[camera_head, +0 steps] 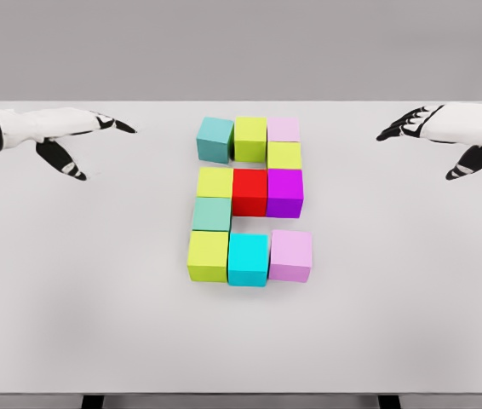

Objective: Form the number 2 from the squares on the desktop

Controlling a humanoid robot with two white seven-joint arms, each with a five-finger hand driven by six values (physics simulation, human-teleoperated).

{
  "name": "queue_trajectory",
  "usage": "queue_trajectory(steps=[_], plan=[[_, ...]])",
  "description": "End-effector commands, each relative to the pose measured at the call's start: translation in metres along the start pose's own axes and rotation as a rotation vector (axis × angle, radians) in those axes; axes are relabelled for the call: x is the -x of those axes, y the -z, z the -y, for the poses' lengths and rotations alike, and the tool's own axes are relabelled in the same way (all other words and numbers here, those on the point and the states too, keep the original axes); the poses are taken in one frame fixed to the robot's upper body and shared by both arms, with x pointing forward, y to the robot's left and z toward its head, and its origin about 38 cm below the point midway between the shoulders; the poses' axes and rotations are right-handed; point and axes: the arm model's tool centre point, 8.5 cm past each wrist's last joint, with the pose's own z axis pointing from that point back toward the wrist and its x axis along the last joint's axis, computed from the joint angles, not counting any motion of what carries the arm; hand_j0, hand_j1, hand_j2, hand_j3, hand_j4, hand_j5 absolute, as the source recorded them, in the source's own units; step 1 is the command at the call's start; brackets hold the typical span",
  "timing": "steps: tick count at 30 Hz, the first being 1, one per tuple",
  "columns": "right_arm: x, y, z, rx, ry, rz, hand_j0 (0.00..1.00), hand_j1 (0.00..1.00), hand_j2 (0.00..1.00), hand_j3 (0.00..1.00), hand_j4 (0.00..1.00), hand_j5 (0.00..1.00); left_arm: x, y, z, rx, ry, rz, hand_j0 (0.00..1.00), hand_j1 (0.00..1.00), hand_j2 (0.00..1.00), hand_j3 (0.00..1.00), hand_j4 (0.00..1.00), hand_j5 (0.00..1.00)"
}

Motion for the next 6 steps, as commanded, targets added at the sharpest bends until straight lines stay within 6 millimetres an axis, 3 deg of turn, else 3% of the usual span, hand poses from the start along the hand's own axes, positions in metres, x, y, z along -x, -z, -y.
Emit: queue_trajectory(steps=[1, 6], plan=[[0.001, -0.001, 0.001, 0.006, 0.007, -0.001, 1.0, 1.0, 1.0, 1.0, 1.0, 1.0, 0.002, -0.034, -0.008, -0.029, -0.008, 0.008, 1.0, 1.0, 1.0, 1.0, 1.0, 1.0], [0.0, -0.001, 0.004, 0.011, 0.002, 0.0, 1.0, 1.0, 1.0, 1.0, 1.0, 1.0, 0.006, -0.037, 0.008, -0.005, -0.031, 0.004, 1.0, 1.0, 1.0, 1.0, 1.0, 1.0]])
